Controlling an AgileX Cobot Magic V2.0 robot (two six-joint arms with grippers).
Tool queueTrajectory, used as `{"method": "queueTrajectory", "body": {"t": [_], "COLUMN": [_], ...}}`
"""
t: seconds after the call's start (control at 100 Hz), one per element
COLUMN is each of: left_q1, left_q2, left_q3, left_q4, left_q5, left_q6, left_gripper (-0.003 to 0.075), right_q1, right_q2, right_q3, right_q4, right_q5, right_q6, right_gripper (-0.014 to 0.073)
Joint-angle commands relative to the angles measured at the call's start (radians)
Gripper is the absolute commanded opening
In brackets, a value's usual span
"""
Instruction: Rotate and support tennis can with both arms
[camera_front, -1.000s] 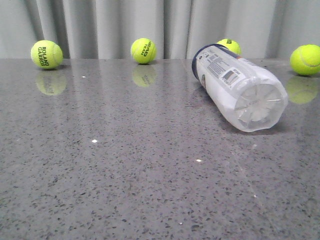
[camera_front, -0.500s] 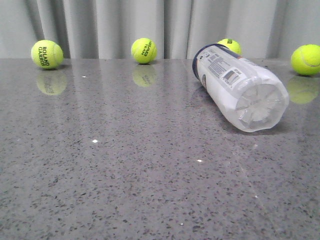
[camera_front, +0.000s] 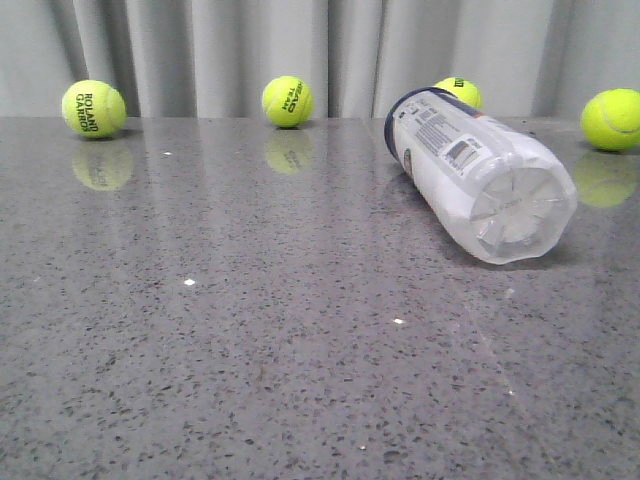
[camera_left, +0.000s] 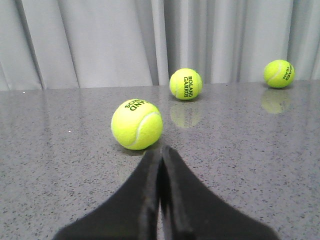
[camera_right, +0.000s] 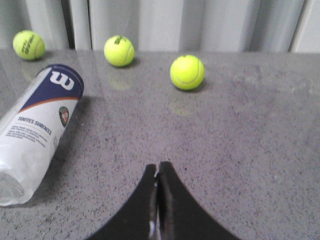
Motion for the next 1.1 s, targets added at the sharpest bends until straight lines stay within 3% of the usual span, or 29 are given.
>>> {"method": "queueTrajectory", "body": {"t": [0.0, 0.18, 0.28, 0.37, 0.54, 0.64, 0.87, 1.09], "left_q1": [-0.002, -0.002, -0.002, -0.002, -0.002, -0.002, -0.002, -0.002], "left_q2": [-0.033, -0.033, -0.033, -0.033, -0.033, -0.033, -0.033, -0.033], "left_q3": [0.045, 0.045, 0.045, 0.045, 0.045, 0.045, 0.045, 0.045], "left_q4": [-0.002, -0.002, -0.002, -0.002, -0.002, -0.002, -0.002, -0.002], "left_q5": [-0.076, -0.076, -0.076, -0.076, -0.076, -0.076, -0.076, -0.076], "left_q6": [-0.005, -0.005, -0.005, -0.005, -0.005, -0.005, -0.005, -0.005], "left_gripper": [-0.0020, -0.0020, -0.0020, -0.0020, -0.0020, -0.0020, -0.0020, -0.0020], "right_q1": [-0.003, -0.003, -0.003, -0.003, -0.003, -0.003, 0.008, 0.080], "right_q2": [0.094, 0.267, 0.342, 0.400, 0.472, 0.507, 0.598, 0.740], "right_q3": [-0.110, -0.251, -0.308, -0.341, -0.373, -0.405, -0.530, -0.674], "right_q4": [-0.007, -0.007, -0.007, 0.000, 0.020, 0.043, 0.145, 0.159], "right_q5": [0.016, 0.151, 0.202, 0.228, 0.276, 0.328, 0.442, 0.490], "right_q6": [-0.001, -0.001, -0.001, -0.001, -0.001, -0.001, -0.002, -0.002], "right_gripper": [-0.0067, -0.0060, 0.0001, 0.0146, 0.0544, 0.0662, 0.0653, 0.0653]}}
